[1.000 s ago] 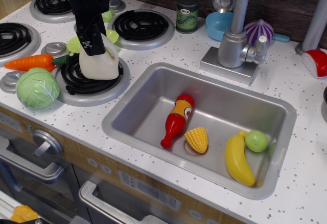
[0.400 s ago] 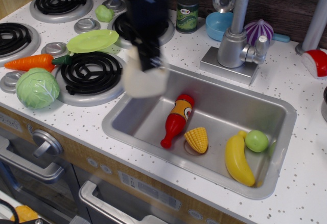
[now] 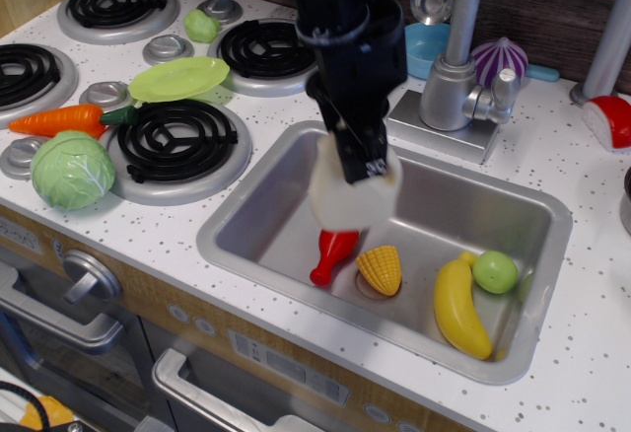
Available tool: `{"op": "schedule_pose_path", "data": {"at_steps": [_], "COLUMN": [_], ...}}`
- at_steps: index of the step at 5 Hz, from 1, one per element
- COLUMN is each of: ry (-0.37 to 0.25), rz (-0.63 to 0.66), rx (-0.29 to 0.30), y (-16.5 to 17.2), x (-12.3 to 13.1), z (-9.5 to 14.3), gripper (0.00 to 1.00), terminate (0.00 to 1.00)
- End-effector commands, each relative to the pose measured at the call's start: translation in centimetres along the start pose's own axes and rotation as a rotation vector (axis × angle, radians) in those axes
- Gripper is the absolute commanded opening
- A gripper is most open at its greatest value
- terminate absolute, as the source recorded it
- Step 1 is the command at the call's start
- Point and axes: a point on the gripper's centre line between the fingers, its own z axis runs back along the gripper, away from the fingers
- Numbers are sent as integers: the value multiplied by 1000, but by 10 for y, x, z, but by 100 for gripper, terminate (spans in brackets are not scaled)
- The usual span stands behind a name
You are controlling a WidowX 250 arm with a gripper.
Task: Put detergent in sink
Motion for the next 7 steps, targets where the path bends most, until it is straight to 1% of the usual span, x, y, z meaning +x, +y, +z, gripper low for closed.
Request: {"op": "schedule_pose_path", "data": {"at_steps": [1,2,3,4,6,7], "ry": [-86,-90,-94,-138,-138,-138], "rz": [-92,-107,-79,-83,-83,-83], "rx": [-35,-11,4,10,10,10], "y": [-20,-24,-26,-29,-29,-29], "x": [7,5,-1,-1,-1,-1], "z": [-23,-37,-55,-57,-57,-57], "gripper": [0,0,0,100,100,100], "terminate": [0,0,0,0,0,100]}}
